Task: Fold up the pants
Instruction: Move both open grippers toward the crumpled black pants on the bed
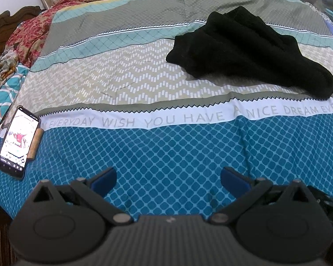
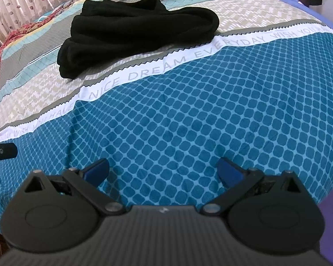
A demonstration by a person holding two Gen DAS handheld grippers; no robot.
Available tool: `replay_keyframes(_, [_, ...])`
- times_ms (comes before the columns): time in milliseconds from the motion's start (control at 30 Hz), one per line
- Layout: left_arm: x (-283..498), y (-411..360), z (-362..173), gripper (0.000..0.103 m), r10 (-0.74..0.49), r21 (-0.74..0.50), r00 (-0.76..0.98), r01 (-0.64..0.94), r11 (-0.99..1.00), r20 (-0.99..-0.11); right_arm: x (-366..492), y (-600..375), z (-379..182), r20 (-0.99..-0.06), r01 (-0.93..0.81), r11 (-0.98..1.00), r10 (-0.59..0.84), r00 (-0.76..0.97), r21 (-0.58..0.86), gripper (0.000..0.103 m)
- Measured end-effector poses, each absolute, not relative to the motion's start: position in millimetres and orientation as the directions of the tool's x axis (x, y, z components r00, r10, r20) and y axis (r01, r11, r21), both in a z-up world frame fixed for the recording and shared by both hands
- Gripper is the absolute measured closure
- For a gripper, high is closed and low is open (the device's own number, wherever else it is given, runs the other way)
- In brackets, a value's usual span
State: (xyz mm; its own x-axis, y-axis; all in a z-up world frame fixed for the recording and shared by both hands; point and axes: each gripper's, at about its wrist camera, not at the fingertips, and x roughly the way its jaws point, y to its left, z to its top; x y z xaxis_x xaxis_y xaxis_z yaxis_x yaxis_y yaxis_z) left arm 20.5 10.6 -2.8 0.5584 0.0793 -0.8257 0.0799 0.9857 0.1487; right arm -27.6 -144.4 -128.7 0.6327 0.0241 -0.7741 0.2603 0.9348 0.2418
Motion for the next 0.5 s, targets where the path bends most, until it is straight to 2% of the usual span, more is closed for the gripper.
replay_keyframes(500, [27,-9,-13,0.000,0.101,0.198,0.533,0.128,0.972,-0.840,-3,-109,-137,-0.729,0.220,0.945,0.027,0.684,0.242,0.000])
